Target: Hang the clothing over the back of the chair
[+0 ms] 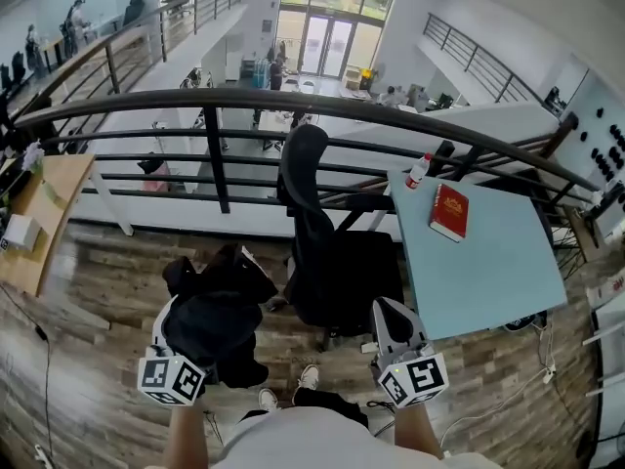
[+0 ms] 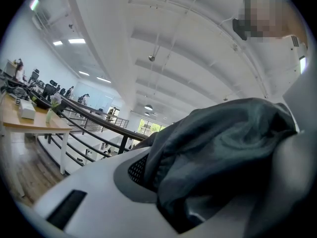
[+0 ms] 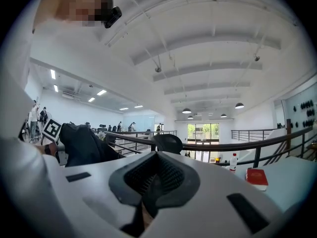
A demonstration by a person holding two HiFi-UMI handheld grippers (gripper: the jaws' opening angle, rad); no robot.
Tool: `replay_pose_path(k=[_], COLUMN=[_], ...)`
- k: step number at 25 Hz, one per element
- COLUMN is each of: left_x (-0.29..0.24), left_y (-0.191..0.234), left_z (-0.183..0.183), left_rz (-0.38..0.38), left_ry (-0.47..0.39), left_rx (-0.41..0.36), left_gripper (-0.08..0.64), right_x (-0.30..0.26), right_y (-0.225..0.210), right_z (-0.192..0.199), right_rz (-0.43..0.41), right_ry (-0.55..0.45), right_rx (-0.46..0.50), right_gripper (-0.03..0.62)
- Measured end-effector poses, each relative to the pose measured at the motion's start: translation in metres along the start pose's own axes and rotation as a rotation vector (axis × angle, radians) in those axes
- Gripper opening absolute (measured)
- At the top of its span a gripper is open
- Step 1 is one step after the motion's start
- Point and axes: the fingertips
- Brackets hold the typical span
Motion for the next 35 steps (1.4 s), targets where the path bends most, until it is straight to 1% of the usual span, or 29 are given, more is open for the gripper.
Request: replay_pose_path(k=[3,6,11,16,21,24,29,35], left_x=[-0.022,-0.041,-0.064,-0.090,-0.125,-0.147,-0.184,-0.238], left_y=[-0.002,-0.014,-0.016,-0.004,-0.004,-0.008,-0.011,-0.024], left_z=[-0.011,-0.021,-0.036,-0.058,-0.093,-0.111,-0.143,-0.163], left_rz=[-0.005,0.018,0.001,-0.011,0.000,0.016,0.036,0.080], left_ry=[-0.020,-0.020,-0.065,-0.102,-0.154,-0.165,-0.184,-0.156], left_rx=[-0.004,-0.047,-0.054,-0.071,-0.140,-0.188,-0.258,-0.353], left_gripper=[0.071,0.071,0.071,0.071,0.071,0.071,0.071,0.071], right_x=[-0.023,-0.047,-0.074,-0.090,-0.097,-0.098,-0.097,-0.091], right_y=[-0.014,-0.028,-0.026,-0.027,-0.029,-0.030,-0.036,-0.043], right_z=[-0.007,-0.008,-0.017,-0.018,-0.020,-0.024,-0.024,-0.016], right_rz=[-0.015,-0.034,-0.095,-0.126,-0.133,-0.142,-0.134,-0.122], right_ry=[-0.024,-0.029,-0.057,-0.065,-0.066,-0.078,-0.080,-0.062], right_rx=[-0.011,-0.033,-0.029,-0.038,-0.049,-0.045,-0.048,-0.056], right_gripper=[0.017,0.017,0.017,0.017,0.017,0.017,0.017,0.017])
Point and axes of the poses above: the fingertips, and each gripper's own axes: x backward along the fingers, y to its left, z out of its underside, and after that the axes turned 13 degrees about z, right-handed
